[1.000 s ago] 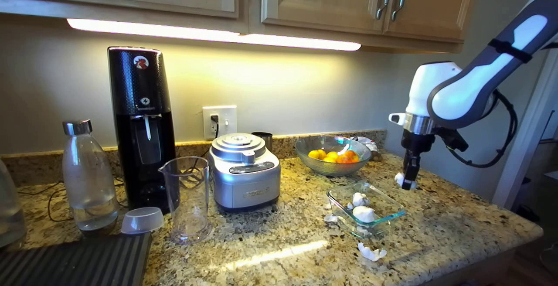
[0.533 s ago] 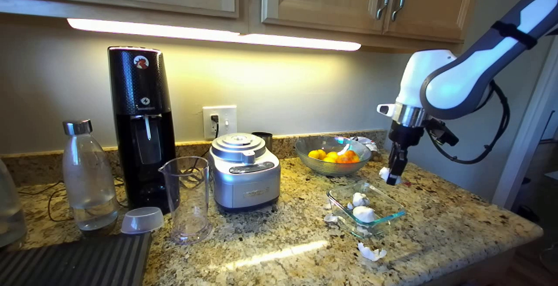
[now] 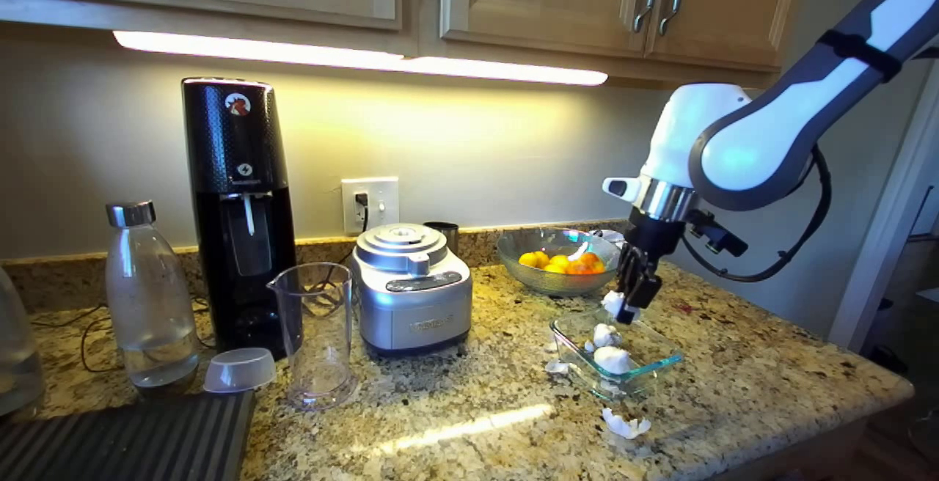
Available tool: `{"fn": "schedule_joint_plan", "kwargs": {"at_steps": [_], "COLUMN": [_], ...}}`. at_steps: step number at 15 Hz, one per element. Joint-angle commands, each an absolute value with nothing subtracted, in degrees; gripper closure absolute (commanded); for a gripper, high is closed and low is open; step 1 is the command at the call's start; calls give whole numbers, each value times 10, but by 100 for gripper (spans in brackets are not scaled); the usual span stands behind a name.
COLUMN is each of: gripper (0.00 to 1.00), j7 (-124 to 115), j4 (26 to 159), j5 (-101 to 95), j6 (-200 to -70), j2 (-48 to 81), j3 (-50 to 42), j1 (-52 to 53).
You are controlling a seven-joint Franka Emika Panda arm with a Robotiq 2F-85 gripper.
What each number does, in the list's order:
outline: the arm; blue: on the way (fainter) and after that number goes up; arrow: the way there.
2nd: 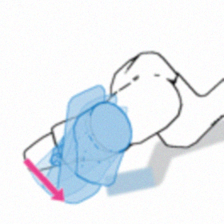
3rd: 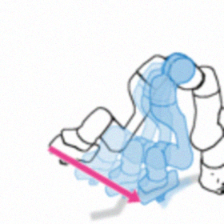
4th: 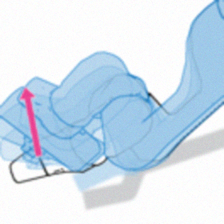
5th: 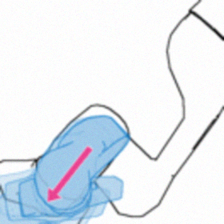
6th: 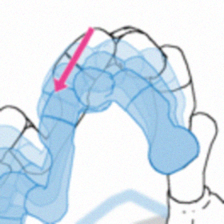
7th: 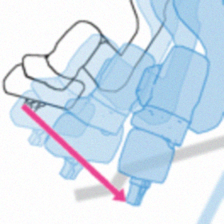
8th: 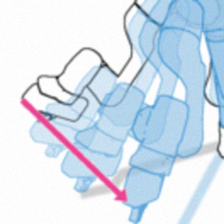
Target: Pick up the three cloves of garlic from the countertop and put them in the bowl.
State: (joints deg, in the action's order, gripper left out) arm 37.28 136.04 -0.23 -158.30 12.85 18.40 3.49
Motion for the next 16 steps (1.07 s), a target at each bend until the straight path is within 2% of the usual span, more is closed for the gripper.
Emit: {"fn": "schedule_joint_plan", "kwargs": {"at_steps": [1, 11, 12, 14, 16], "gripper": [83, 83, 33, 27, 13], "j7": [420, 441, 442, 440, 444], "j4": [1341, 1254, 1253, 1262, 1280], "j5": [3, -51, -53, -55, -47], "j6": [-1612, -1597, -1596, -1597, -1598], "j2": [166, 264, 265, 256, 234], "j3": [196, 197, 199, 199, 207], "j1": [33, 37, 35, 33, 23]}}
